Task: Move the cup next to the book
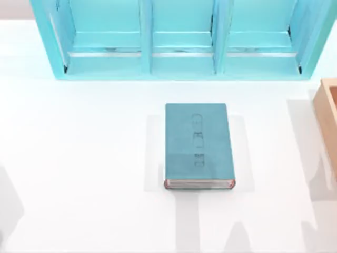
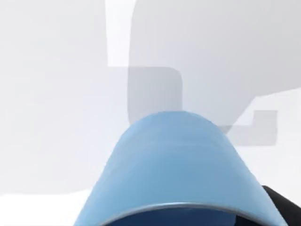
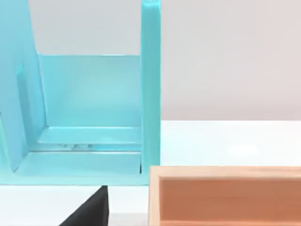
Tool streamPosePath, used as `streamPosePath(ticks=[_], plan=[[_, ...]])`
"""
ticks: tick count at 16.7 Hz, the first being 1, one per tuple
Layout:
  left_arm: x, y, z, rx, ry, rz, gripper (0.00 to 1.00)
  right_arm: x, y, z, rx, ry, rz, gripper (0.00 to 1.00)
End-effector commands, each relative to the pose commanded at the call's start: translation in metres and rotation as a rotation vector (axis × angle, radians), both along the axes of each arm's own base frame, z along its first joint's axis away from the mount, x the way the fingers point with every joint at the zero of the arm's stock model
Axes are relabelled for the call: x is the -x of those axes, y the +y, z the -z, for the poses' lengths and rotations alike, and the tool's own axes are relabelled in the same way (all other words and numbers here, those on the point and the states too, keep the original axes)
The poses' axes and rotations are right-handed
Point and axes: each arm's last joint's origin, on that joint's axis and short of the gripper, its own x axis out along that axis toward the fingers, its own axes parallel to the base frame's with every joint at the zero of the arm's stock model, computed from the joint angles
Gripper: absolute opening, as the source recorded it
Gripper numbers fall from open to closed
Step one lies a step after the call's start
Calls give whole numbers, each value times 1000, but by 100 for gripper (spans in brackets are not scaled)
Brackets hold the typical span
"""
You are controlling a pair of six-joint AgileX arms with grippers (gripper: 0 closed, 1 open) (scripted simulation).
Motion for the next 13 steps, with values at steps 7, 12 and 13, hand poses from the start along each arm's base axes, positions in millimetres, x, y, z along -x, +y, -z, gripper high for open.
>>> streamPosePath(ticks=[7,12,13], plan=[[1,-1,-26,0,0,-2,0,0,0,0,0,0,0,100],[-9,-3,-28,-16,-2,-26,0,0,0,0,0,0,0,100],[-17,-5,-30,-26,-4,-43,0,0,0,0,0,0,0,100]])
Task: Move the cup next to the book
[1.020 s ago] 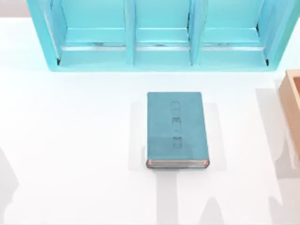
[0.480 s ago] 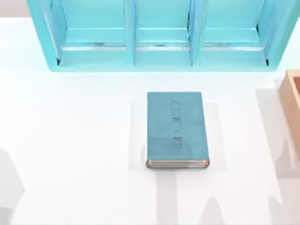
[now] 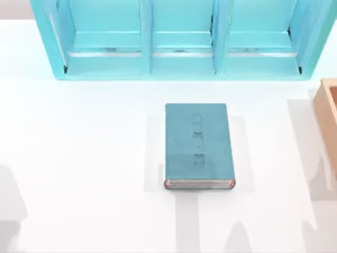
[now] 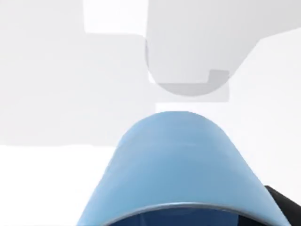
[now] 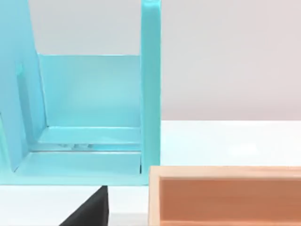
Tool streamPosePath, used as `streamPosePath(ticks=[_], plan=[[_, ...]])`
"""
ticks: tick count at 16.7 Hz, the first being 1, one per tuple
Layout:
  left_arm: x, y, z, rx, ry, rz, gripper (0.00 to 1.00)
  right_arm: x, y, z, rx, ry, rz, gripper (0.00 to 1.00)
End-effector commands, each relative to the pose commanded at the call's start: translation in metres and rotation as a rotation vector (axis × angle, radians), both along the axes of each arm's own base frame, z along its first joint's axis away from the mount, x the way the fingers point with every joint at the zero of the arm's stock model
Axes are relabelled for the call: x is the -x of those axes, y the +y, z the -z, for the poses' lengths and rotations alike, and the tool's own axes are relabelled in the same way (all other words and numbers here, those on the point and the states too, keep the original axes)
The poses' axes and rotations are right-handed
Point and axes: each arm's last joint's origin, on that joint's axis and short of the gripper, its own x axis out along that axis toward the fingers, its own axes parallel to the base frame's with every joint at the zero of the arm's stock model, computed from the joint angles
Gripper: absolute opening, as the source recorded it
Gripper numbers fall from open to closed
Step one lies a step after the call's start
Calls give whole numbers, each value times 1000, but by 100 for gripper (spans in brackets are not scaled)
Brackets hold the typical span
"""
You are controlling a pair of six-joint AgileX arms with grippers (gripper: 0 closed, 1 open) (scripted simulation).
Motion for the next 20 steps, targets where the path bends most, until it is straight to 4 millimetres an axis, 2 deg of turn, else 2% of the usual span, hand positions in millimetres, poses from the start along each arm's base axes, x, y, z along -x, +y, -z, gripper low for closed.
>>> streamPosePath(ticks=[4,8,11,14,17,20], plan=[[-45,-19,-11,-47,-12,-123,0,0,0,0,0,0,0,100],[-99,-64,-18,-79,-30,-345,0,0,0,0,0,0,0,100],[-133,-118,-18,-87,-38,-557,0,0,0,0,0,0,0,100],[-156,-182,-18,-88,-47,-786,0,0,0,0,0,0,0,100],[-163,-250,-19,-82,-53,-1001,0,0,0,0,0,0,0,100],[-157,-311,-25,-65,-59,-1178,0,0,0,0,0,0,0,100]])
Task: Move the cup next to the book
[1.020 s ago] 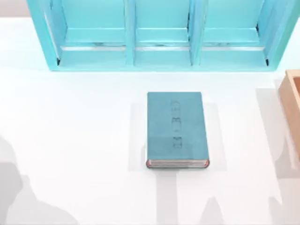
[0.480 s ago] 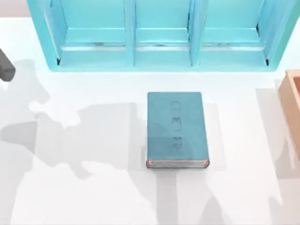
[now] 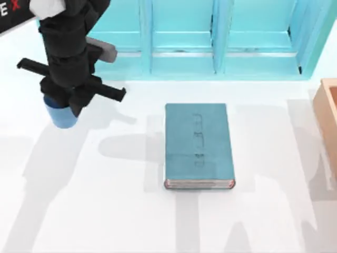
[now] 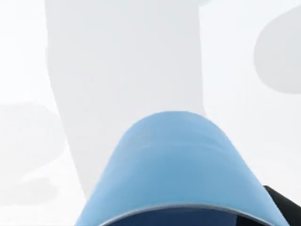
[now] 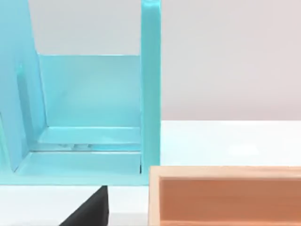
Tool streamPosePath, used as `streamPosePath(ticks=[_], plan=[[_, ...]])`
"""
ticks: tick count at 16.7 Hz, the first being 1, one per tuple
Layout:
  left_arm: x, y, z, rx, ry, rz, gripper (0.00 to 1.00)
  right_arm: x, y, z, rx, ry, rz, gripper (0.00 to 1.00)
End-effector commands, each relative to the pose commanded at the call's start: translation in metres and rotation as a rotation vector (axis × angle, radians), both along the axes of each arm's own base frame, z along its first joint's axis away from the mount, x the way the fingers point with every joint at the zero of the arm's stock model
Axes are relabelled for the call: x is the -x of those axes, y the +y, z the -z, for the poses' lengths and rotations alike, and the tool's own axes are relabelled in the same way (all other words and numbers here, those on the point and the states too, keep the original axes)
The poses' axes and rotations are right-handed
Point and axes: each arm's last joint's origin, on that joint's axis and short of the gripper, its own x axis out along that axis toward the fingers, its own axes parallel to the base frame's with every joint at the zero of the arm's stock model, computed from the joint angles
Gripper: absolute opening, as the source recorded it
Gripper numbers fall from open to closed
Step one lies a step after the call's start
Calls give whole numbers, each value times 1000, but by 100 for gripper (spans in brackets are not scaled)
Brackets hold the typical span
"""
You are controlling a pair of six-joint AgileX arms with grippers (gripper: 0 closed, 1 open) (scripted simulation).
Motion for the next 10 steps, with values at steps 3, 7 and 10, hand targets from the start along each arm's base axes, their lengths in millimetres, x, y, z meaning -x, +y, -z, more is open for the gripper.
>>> streamPosePath(ticks=[3,7,10], plan=[[15,-50,-9,21,-19,-131,0,0,0,0,0,0,0,100],[40,-95,-24,51,-38,-260,0,0,0,0,0,0,0,100],[55,-114,-31,63,-44,-326,0,0,0,0,0,0,0,100]])
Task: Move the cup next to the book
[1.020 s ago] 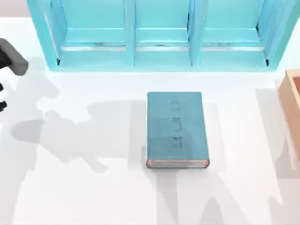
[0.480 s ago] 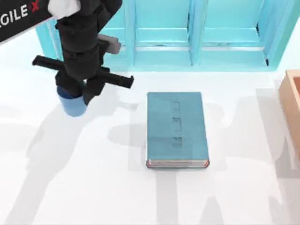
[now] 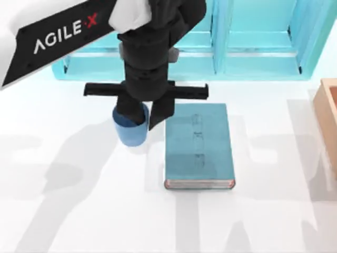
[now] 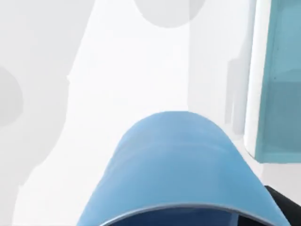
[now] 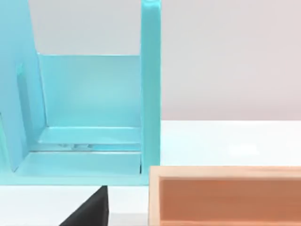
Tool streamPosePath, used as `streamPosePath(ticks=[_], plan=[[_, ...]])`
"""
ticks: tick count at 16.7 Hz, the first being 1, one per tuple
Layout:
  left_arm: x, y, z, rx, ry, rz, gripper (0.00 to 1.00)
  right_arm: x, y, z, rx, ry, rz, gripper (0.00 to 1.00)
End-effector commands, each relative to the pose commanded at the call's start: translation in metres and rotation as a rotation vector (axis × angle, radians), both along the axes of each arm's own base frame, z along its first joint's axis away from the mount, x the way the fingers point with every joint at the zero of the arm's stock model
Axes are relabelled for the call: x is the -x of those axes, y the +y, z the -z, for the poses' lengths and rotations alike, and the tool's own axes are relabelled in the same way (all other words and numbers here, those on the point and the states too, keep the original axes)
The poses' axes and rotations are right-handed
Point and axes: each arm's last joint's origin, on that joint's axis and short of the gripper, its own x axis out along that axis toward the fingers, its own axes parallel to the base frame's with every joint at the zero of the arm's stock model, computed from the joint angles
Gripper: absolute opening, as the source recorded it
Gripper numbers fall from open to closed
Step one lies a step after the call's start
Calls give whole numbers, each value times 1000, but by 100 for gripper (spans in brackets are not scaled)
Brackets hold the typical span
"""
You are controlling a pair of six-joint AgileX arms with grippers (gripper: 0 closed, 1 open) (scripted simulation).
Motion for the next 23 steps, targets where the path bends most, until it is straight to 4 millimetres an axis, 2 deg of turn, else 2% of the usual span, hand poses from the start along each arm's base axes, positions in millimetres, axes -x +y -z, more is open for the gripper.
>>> streamPosePath(ticks=[3,10,17,22,23], plan=[[6,-7,-2,1,2,-25,0,0,0,0,0,0,0,100],[4,-5,2,2,1,-24,0,0,0,0,0,0,0,100],[4,3,57,4,-1,-28,0,0,0,0,0,0,0,100],[5,4,62,1,2,-25,0,0,0,0,0,0,0,100],[5,4,62,1,2,-25,8,0,0,0,0,0,0,100]])
